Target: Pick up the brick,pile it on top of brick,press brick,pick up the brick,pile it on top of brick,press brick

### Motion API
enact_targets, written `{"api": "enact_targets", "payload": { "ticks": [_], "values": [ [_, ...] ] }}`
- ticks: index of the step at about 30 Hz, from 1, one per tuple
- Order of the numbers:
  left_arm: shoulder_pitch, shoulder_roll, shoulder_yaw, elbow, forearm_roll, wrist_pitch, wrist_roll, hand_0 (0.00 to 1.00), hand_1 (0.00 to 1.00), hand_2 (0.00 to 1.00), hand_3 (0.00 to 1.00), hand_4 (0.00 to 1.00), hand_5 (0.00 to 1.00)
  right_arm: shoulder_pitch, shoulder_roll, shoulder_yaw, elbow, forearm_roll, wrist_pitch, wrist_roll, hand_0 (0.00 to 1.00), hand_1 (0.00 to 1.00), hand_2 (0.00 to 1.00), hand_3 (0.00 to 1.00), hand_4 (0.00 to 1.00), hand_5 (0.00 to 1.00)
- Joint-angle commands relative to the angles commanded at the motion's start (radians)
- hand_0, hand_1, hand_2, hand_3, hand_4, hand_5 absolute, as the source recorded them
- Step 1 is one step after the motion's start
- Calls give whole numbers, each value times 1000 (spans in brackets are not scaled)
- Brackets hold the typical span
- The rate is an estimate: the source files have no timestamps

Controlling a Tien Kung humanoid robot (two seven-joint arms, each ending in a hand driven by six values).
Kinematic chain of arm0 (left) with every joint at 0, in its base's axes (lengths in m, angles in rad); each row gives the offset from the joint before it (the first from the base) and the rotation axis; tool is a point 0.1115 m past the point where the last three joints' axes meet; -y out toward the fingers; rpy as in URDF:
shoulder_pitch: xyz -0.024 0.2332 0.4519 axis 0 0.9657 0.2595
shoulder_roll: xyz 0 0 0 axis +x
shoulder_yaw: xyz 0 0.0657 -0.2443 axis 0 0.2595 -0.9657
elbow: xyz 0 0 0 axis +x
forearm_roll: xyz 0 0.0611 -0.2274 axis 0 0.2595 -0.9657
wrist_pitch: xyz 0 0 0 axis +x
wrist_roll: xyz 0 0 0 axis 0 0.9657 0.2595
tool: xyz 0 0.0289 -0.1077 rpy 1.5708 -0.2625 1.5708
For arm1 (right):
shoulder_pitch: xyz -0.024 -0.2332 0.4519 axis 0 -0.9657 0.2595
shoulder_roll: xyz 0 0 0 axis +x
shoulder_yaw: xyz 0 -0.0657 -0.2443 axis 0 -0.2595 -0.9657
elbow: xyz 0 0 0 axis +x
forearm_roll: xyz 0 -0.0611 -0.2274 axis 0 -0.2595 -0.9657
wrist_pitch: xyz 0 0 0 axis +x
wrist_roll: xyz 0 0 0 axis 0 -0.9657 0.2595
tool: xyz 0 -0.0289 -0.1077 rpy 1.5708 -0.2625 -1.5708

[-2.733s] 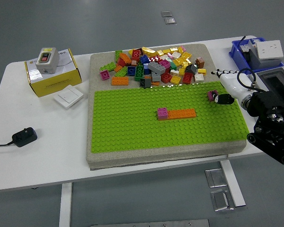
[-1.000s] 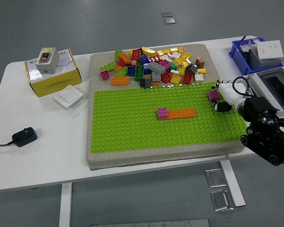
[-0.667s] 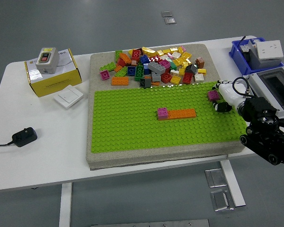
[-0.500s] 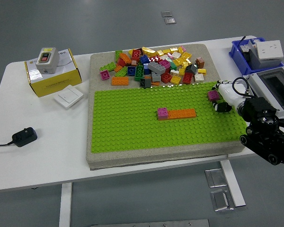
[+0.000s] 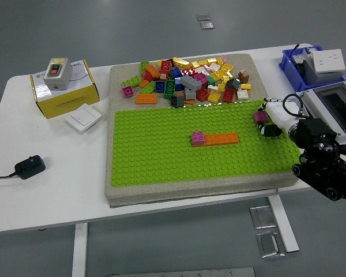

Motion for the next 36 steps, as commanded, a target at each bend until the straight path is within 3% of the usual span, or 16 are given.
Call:
{"api": "enact_targets", "payload": {
  "ticks": [13, 23, 30, 36],
  "values": [
    [1, -1, 0, 0, -2, 0, -1, 665, 664, 645, 636, 354, 554, -1, -20, 25, 24, 3, -7, 2, 945, 942, 973, 628, 506, 312],
    [7, -4, -5, 0, -3, 1, -1, 665, 664, 646, 637, 354, 556, -36, -85, 44, 236, 46, -23, -17, 941, 942, 975, 621, 501, 314],
    [7, -5, -4, 0, -2, 1, -2, 665, 664, 647, 638, 356, 559, -51, -55, -28, 388, 80, -34, -17, 941, 939, 968, 621, 493, 316],
    [6, -5, -5, 0, -1, 1, -2, 665, 664, 648, 638, 358, 561, -48, -29, -43, 392, 78, -35, -13, 940, 939, 970, 622, 491, 318]
  ]
}}
